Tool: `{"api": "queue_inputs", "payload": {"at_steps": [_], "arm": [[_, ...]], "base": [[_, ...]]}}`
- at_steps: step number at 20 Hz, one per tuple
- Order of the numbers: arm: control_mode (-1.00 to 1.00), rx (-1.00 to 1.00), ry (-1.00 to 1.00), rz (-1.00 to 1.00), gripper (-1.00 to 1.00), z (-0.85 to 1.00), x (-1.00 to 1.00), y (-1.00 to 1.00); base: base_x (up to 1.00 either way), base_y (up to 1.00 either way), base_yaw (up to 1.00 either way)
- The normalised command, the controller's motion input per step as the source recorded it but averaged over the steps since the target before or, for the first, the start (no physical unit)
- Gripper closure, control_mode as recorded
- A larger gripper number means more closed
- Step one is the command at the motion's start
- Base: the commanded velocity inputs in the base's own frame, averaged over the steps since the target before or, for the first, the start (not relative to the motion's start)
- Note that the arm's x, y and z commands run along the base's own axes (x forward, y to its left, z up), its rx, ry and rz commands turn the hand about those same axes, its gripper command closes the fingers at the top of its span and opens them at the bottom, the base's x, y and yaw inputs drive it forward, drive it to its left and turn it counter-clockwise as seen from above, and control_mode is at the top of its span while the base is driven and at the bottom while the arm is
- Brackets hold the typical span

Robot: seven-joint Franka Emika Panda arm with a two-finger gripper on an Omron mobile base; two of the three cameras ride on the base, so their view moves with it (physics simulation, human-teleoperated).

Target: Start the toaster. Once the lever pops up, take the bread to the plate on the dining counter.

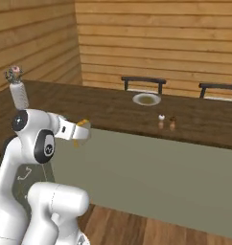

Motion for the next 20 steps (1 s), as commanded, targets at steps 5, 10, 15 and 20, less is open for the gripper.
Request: {"api": "queue_inputs", "payload": {"at_steps": [5,10,15,20], "arm": [[1.0,0.0,0.0,0.0,1.0,0.0,0.0,0.0],[1.0,0.0,0.0,0.0,1.0,0.0,0.0,0.0],[1.0,0.0,0.0,0.0,1.0,0.0,0.0,0.0],[1.0,0.0,0.0,0.0,1.0,0.0,0.0,0.0]], "base": [[0.72,-0.35,-0.07],[0.7,-0.44,-0.1],[0.7,-0.46,-0.11],[0.74,-0.3,-0.09]]}}
